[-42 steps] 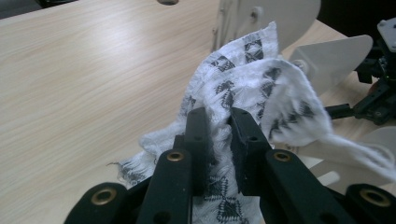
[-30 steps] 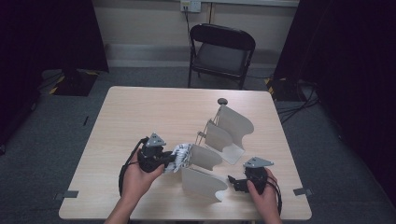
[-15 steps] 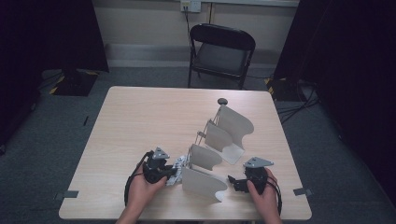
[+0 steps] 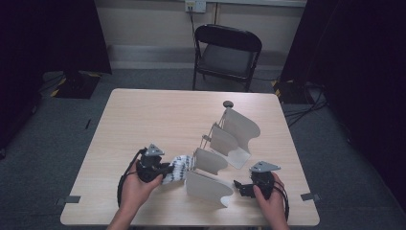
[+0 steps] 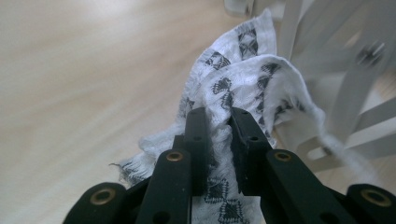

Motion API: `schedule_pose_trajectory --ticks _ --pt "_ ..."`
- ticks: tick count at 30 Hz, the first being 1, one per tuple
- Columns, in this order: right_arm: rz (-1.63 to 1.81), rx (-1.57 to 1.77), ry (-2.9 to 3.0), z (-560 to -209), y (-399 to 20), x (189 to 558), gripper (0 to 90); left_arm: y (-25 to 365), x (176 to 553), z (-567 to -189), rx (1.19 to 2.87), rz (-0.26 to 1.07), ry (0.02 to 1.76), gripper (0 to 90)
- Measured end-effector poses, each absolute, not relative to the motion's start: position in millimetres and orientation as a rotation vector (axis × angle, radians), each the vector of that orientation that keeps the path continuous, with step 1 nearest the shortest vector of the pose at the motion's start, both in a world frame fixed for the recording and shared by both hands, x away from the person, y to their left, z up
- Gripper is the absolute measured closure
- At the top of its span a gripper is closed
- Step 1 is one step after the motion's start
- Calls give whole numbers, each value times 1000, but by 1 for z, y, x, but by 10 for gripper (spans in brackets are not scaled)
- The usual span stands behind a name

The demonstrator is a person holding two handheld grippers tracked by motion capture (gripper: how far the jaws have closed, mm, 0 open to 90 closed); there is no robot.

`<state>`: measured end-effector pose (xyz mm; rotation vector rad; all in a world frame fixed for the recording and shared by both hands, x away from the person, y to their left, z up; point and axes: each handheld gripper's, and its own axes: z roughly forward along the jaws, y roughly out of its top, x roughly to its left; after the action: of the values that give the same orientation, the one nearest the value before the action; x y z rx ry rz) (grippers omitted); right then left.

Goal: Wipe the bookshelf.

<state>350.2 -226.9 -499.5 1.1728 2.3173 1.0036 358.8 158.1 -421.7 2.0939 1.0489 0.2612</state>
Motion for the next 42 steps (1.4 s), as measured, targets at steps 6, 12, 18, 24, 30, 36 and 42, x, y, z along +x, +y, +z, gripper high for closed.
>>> schedule_pose_trajectory --ticks 6,12,18,24,30,36,42 --pt "1004 1170 2319 -500 -227 350 112 158 364 -367 1992 332 997 781" --pt "1005 1169 2320 -500 -227 351 112 133 370 -358 2002 342 940 780" --pt "1006 1166 2320 -500 -227 351 112 127 372 -386 2035 308 986 780" --pt "1008 1162 2323 -500 -227 351 112 127 370 -407 2082 281 999 780" --pt "1008 1162 2323 -500 -227 351 112 125 367 -434 2104 249 1017 778" --pt "1008 1161 2324 -500 -227 351 112 124 364 -459 2112 204 1047 778" --pt "1007 1161 2324 -500 -227 351 112 126 362 -469 2143 190 1056 777"
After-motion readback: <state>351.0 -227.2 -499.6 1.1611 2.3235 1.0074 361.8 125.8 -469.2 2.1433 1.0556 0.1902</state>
